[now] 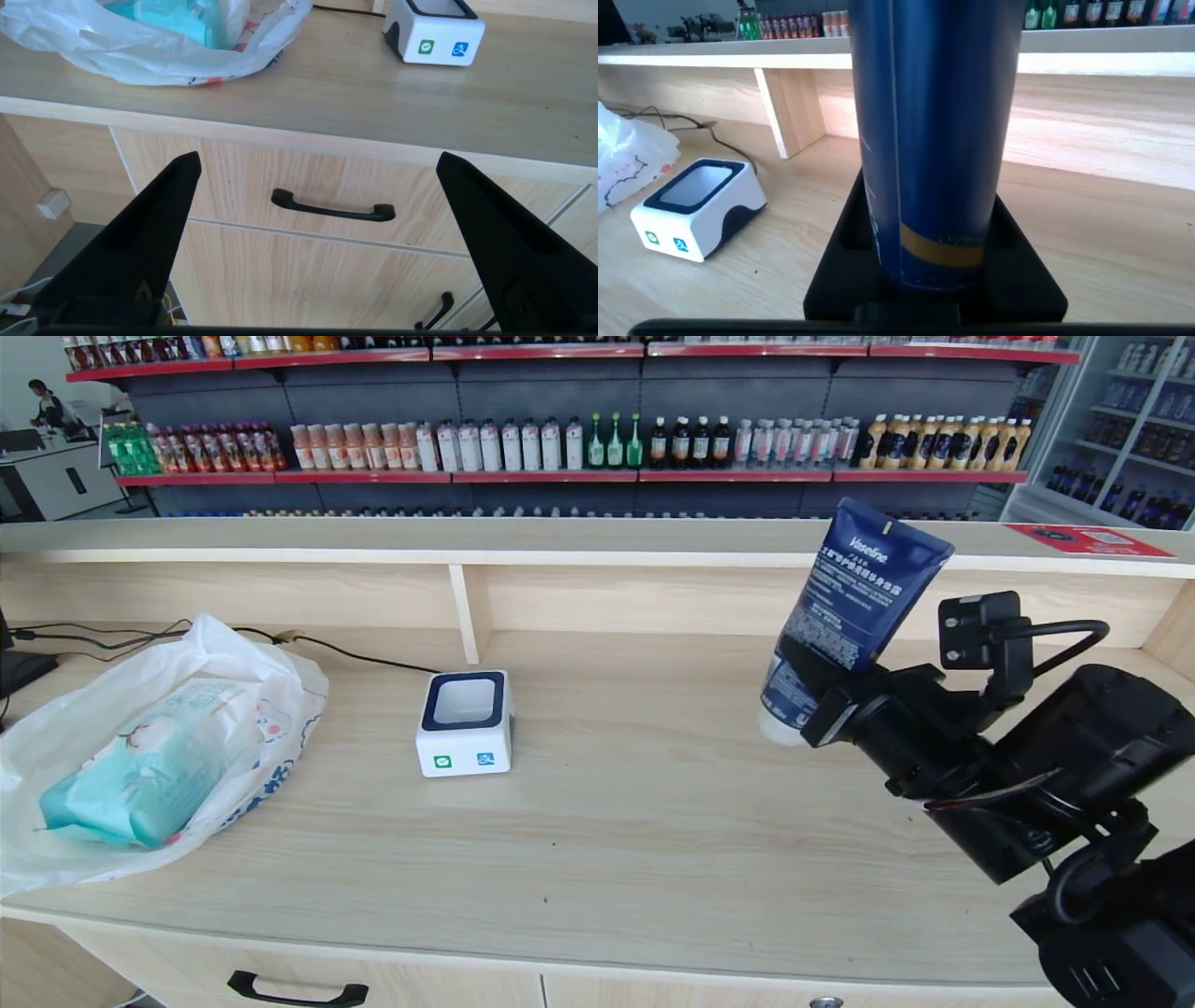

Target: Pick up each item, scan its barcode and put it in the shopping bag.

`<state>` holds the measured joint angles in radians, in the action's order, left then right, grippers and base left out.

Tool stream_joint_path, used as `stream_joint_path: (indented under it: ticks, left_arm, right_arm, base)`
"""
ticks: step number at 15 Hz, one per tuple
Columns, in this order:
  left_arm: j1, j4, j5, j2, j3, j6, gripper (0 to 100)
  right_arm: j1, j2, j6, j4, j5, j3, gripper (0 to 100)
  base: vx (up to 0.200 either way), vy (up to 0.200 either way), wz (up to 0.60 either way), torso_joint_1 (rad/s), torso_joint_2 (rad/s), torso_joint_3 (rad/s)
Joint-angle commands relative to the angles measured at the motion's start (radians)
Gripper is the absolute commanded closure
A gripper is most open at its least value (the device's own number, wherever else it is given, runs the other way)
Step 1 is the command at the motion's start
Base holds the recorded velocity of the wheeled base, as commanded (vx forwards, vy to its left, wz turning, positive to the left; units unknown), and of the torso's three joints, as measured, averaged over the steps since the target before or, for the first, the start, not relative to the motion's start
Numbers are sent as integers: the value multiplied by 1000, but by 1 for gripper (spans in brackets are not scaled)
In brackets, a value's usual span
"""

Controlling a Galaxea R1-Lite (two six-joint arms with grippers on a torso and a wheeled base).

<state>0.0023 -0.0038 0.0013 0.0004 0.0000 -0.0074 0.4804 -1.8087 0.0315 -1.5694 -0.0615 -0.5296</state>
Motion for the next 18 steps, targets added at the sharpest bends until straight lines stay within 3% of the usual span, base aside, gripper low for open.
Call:
stream_joint_path:
  ticks: [1,8,10,18]
  left_arm:
    - [1,-1,0,0,0,0,0]
    - [1,-1,0,0,0,0,0]
    - [1,-1,0,0,0,0,0]
    - [1,-1,0,0,0,0,0]
  right_arm:
    - [7,54,34,-1,0,20,100]
    - [165,212,392,-1,0,56,100]
    - [264,287,547,-1,0,114,100]
    - [451,407,800,-1,11,195,100]
  base:
    - [0,0,0,0,0,0]
    - [0,0,0,0,0,0]
    - [0,0,0,0,0,0]
    - [0,0,0,0,0,0]
